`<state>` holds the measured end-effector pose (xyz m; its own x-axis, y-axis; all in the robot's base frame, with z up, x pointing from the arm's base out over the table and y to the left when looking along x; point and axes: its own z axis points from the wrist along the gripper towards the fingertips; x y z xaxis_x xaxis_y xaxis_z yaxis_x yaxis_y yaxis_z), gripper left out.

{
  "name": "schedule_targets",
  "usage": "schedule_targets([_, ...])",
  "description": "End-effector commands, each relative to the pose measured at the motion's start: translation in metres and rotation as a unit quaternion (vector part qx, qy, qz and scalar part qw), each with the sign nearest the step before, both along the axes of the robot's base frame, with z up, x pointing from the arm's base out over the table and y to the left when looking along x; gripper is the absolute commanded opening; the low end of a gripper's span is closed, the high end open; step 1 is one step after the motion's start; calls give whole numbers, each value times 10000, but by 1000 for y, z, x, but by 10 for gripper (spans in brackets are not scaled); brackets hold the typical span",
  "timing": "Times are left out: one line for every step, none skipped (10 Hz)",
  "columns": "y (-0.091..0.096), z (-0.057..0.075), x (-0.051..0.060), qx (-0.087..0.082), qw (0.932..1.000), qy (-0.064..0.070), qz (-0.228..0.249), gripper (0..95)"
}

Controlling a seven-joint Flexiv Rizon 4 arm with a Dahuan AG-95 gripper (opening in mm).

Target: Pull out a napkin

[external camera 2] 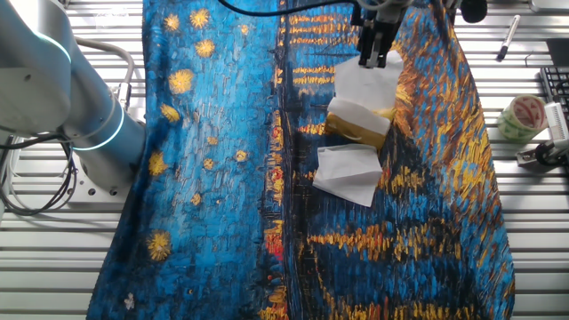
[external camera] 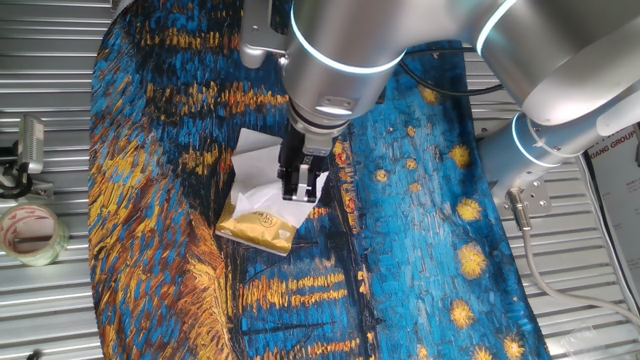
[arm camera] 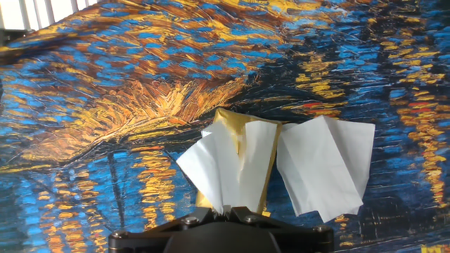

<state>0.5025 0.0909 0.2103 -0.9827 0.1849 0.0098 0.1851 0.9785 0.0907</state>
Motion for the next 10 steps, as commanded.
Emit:
schedule_targets([0,2,-1,14,10000,7,10,0])
schedule_targets([0,3,-2,26,10000,5,11,0])
schedule_targets([0,4,-3,27,10000,8,12,0])
schedule_targets([0,5,-4,34,10000,6,11,0])
schedule_targets([1,7,-5,36,10000,4,2,0])
schedule_targets([1,8,-6,29,10000,5,-2,0])
schedule_targets([1,9,-7,26,10000,-3,4,0])
schedule_targets([1,10,-7,34,10000,-4,3,0])
schedule_targets([0,10,-7,20,10000,-2,2,0])
schedule_targets([0,10,-7,8,10000,2,-4,0])
